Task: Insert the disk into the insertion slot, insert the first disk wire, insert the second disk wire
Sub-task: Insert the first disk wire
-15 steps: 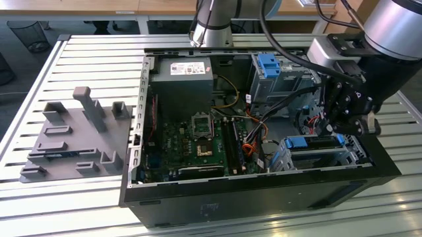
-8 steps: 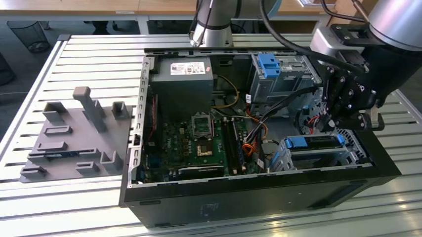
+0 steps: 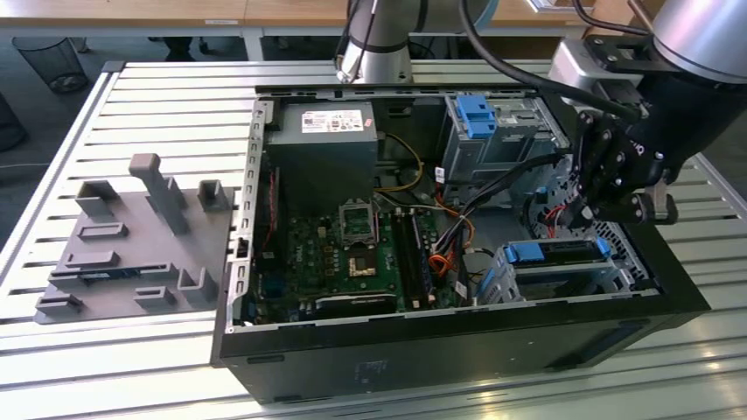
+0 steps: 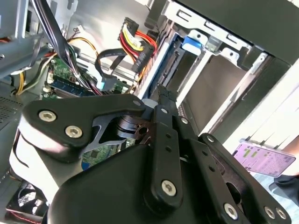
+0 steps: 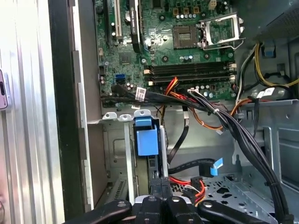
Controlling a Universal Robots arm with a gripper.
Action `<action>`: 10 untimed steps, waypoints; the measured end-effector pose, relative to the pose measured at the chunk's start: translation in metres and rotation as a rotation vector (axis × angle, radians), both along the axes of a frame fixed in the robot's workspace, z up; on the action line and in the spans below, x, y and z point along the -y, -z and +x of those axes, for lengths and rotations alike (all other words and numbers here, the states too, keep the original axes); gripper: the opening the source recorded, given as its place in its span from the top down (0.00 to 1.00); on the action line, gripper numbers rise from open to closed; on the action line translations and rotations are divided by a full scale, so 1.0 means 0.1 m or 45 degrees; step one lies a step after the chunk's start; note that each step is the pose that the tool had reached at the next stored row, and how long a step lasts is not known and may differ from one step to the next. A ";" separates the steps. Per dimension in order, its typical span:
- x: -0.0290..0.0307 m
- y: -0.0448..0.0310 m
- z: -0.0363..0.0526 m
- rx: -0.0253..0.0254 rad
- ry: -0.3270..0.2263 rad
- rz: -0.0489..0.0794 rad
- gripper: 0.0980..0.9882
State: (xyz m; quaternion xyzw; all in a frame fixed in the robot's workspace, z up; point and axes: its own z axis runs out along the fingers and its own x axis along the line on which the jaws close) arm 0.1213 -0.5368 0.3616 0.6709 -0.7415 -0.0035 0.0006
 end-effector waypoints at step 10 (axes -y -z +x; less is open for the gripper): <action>-0.153 0.006 0.127 -0.0013 0.000 0.000 0.98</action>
